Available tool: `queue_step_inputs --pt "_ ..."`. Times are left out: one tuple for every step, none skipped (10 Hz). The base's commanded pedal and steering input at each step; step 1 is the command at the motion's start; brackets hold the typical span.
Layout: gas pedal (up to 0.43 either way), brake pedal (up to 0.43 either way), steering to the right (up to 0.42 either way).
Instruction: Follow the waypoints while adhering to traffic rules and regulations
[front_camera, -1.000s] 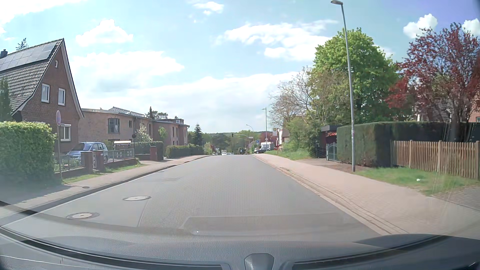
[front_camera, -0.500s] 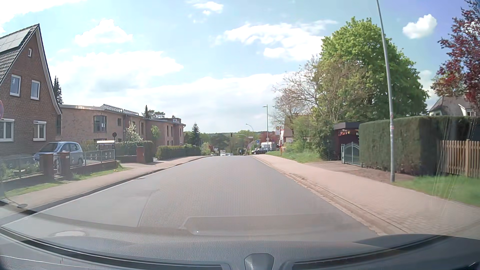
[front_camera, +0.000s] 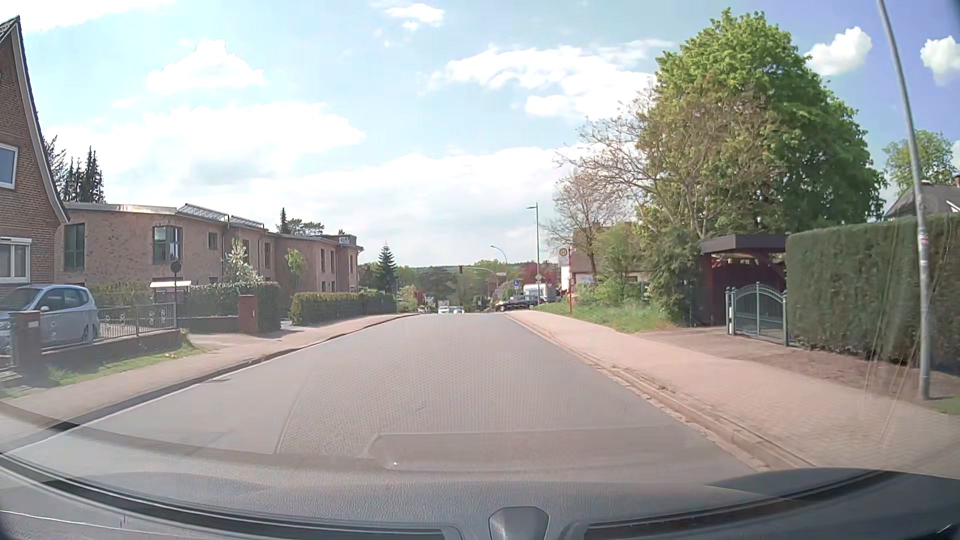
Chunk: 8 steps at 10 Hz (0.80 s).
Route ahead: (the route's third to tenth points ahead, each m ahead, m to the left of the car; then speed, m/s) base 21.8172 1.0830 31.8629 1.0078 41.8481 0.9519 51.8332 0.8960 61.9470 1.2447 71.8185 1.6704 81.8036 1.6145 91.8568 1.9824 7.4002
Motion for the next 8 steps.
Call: queue_step_inputs --pt "0.028 0.0 -0.002" --pt "0.028 0.0 -0.003" --pt "0.028 0.0 -0.004" --pt "0.028 0.0 -0.004" --pt "0.028 0.0 -0.004" --pt "0.028 0.0 -0.004" --pt "0.028 0.0 -0.004" --pt "0.028 0.0 -0.005"
